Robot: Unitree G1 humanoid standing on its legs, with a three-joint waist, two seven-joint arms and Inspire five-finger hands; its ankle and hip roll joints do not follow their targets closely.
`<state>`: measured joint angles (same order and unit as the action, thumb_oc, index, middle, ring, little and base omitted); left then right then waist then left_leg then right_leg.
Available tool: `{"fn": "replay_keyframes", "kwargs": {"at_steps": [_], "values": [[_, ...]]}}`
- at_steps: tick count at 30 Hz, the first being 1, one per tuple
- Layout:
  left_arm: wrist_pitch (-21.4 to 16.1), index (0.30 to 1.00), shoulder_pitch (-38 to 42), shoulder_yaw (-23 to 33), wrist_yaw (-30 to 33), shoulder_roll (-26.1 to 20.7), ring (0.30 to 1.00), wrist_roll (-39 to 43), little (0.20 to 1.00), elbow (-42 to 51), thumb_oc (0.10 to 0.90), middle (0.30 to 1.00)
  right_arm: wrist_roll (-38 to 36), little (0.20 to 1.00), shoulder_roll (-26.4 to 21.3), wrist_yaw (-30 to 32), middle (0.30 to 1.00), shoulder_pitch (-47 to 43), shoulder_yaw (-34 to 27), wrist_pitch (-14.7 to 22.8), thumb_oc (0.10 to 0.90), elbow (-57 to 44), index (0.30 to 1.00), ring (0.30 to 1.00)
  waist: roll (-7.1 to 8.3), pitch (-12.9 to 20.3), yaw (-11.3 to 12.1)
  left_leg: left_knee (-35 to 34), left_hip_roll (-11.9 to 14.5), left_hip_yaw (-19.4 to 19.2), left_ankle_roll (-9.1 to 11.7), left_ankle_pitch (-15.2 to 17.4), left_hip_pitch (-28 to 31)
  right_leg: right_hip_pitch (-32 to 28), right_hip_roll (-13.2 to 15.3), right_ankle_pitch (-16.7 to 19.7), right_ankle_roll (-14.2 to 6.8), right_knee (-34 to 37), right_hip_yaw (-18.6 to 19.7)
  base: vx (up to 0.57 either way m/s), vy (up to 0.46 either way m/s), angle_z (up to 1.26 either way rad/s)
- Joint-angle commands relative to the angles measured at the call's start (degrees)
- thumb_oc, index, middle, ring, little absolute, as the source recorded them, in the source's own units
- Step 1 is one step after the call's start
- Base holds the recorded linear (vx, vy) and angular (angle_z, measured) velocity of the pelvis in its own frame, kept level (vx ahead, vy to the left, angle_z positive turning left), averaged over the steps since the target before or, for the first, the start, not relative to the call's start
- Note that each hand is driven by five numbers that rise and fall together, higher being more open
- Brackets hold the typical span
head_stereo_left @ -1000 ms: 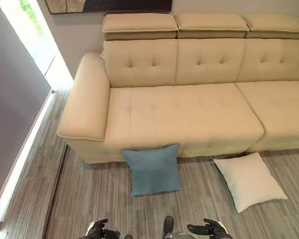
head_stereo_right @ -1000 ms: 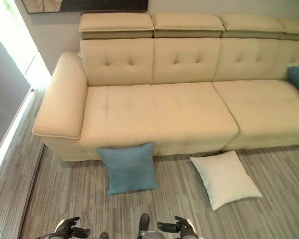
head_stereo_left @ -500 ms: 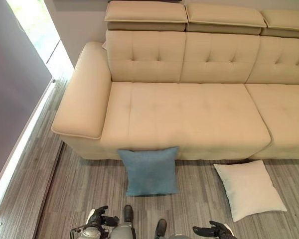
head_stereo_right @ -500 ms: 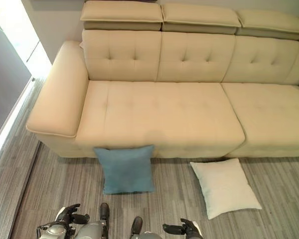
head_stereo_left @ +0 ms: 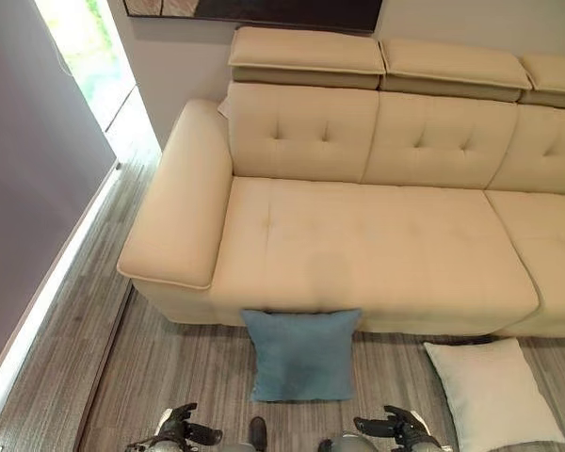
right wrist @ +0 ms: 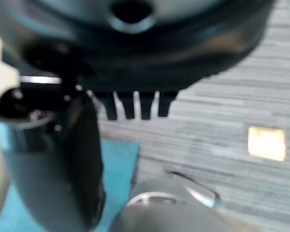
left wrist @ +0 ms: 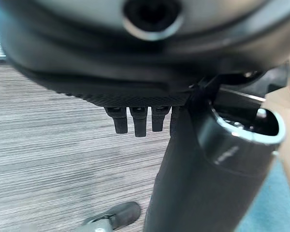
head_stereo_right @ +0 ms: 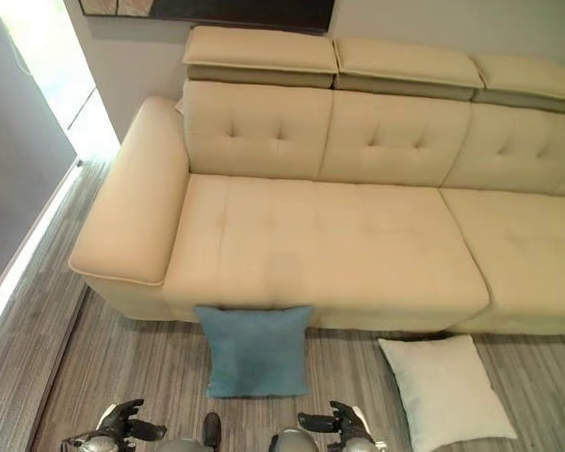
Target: Pick up all the scattered cushions and arrange them neatly on the sofa.
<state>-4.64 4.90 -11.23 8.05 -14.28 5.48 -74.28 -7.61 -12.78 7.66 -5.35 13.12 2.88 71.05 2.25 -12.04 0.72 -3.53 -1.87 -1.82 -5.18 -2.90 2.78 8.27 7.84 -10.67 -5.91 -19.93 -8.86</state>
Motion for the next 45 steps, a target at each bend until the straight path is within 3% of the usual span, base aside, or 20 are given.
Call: {"fn": "replay_keyframes", "kwargs": {"at_steps": [1, 9, 14, 15, 19, 22, 23, 29, 32, 37, 45], "values": [[-1.45, 0.9, 0.92, -1.43, -0.14, -0.57, 0.9, -1.25, 0.9, -0.31, 0.8, 0.9, -0.24, 0.9, -2.53, 0.79, 0.9, -0.31, 0.52, 0.75, 0.8, 0.38, 0.9, 0.9, 0.71, -0.43, -0.81, 5.31, -2.01, 2.51, 3.03, 7.55, -2.31, -1.88, -2.72, 7.19, -0.93, 9.55, 3.04, 0.1, -0.06, 0.47], [-1.73, 0.9, 1.18, -0.61, 0.55, -0.48, 0.9, 0.02, 0.9, 0.38, 0.8, 0.9, -0.45, 0.9, -2.86, 1.3, 0.9, -0.74, 0.68, 1.45, 0.8, -0.35, 0.9, 0.9, 1.36, -0.01, -0.33, 5.15, -1.35, 2.91, 4.54, 7.85, -3.07, -4.54, -3.09, 6.86, 0.4, 13.35, 1.39, 0.08, -0.091, 0.28], [-3.15, 0.9, 5.21, -0.31, 2.5, -1.06, 0.9, 4.83, 0.9, 3.4, 0.8, 0.9, -3.66, 0.9, -3.94, 3.41, 0.9, -4.23, -0.15, 3.05, 0.8, -3.43, 0.9, 0.9, 1.48, -3.79, -0.56, 9.01, -0.75, 3.45, 5.81, 7.39, -10.48, 1.44, -2.97, 6.76, 1.53, 11.12, 0.58, -0.16, -0.106, 0.16], [-5.09, 0.9, 9.3, -1.27, 5.34, -1.62, 0.9, 8.62, 0.9, 6.26, 0.8, 0.9, -6.41, 0.9, -4.83, 5.95, 0.9, -7.47, -0.23, 4.24, 0.8, -5.37, 0.9, 0.9, 1.19, -6.67, -0.69, 13.92, -0.56, 3.43, 6.74, 7.0, -19.42, 9.1, -2.36, 6.57, 2.53, 7.56, -0.28, -0.24, -0.103, 0.14], [-7.06, 0.9, 13.91, -2.06, 8.75, -2.2, 0.9, 12.81, 0.9, 10.42, 0.8, 0.9, -9.3, 0.9, -6.16, 9.5, 0.9, -12.54, -0.23, 5.62, 0.8, -9.68, 0.9, 0.9, 0.43, -8.02, -1.17, 17.05, -0.24, 3.29, 6.84, 6.2, -28.95, 18.79, -2.18, 6.14, 3.13, 4.0, -0.6, -0.14, -0.058, 0.23], [-7.81, 0.9, 16.65, -2.22, 9.98, -2.66, 0.9, 15.06, 0.9, 11.83, 0.8, 0.9, -10.2, 0.9, -6.86, 11.36, 0.9, -15.76, 0.01, 6.31, 0.8, -11.56, 0.9, 0.9, -0.05, -8.64, -1.36, 18.65, 0.3, 3.43, 7.09, 7.51, -32.97, 23.57, -2.14, 4.46, 2.91, 1.45, -0.18, -0.04, -0.028, -0.05], [-8.52, 0.9, 19.93, -2.31, 11.31, -3.26, 0.9, 17.1, 0.9, 13.08, 0.8, 0.9, -11.34, 0.9, -7.49, 13.25, 0.9, -19.57, 0.03, 7.22, 0.8, -13.11, 0.9, 0.9, -0.48, -9.56, -1.71, 20.14, 0.64, 3.18, 7.14, 7.1, -38.15, 28.89, -1.85, 4.36, 2.89, -0.59, 0.11, -0.11, -0.013, -0.1], [-10.4, 0.9, 28.22, -2.45, 13.77, -4.62, 0.9, 20.9, 0.9, 15.72, 0.8, 0.9, -13.27, 0.9, -9.9, 17.09, 0.9, -29.97, 0.0, 9.4, 0.8, -15.9, 0.9, 0.9, -1.48, -11.43, -2.33, 22.74, 0.92, 3.39, 7.16, 6.44, -49.8, 41.16, -1.48, 4.09, 2.6, -4.56, 1.09, -0.06, -0.015, 0.05], [-10.87, 0.9, 34.66, -3.92, 15.73, -7.24, 0.9, 20.14, 0.9, 18.76, 0.8, 0.9, -11.82, 0.9, -12.31, 19.97, 0.9, -38.32, 1.57, 10.46, 0.8, -18.34, 0.9, 0.9, -1.77, -12.42, -2.65, 25.47, 0.97, 3.65, 7.15, 6.44, -58.93, 50.23, -0.98, 3.91, 2.26, -7.91, 2.31, -0.02, 0.002, 0.04], [-10.92, 0.9, 37.66, -4.77, 16.94, -8.43, 0.9, 18.93, 0.9, 20.51, 0.8, 0.9, -10.66, 0.9, -12.86, 21.65, 0.9, -41.94, 2.61, 10.83, 0.8, -20.57, 0.9, 0.9, -1.52, -12.35, -2.76, 27.32, 0.94, 3.88, 6.98, 6.73, -63.71, 54.89, -0.68, 3.58, 2.15, -9.87, 2.94, -0.01, -0.001, 0.05], [-11.16, 0.9, 49.99, -9.52, 18.05, -10.84, 0.9, 18.0, 0.9, 24.18, 0.8, 0.9, -12.07, 0.9, -12.15, 21.65, 0.9, -52.98, 6.47, 11.4, 0.8, -22.77, 0.9, 0.9, -1.28, -13.05, -3.15, 29.21, 0.69, 4.38, 6.64, 6.65, -72.44, 63.44, -0.42, 3.71, 1.58, -11.97, 3.68, 0.0, -0.005, 0.04]]}}
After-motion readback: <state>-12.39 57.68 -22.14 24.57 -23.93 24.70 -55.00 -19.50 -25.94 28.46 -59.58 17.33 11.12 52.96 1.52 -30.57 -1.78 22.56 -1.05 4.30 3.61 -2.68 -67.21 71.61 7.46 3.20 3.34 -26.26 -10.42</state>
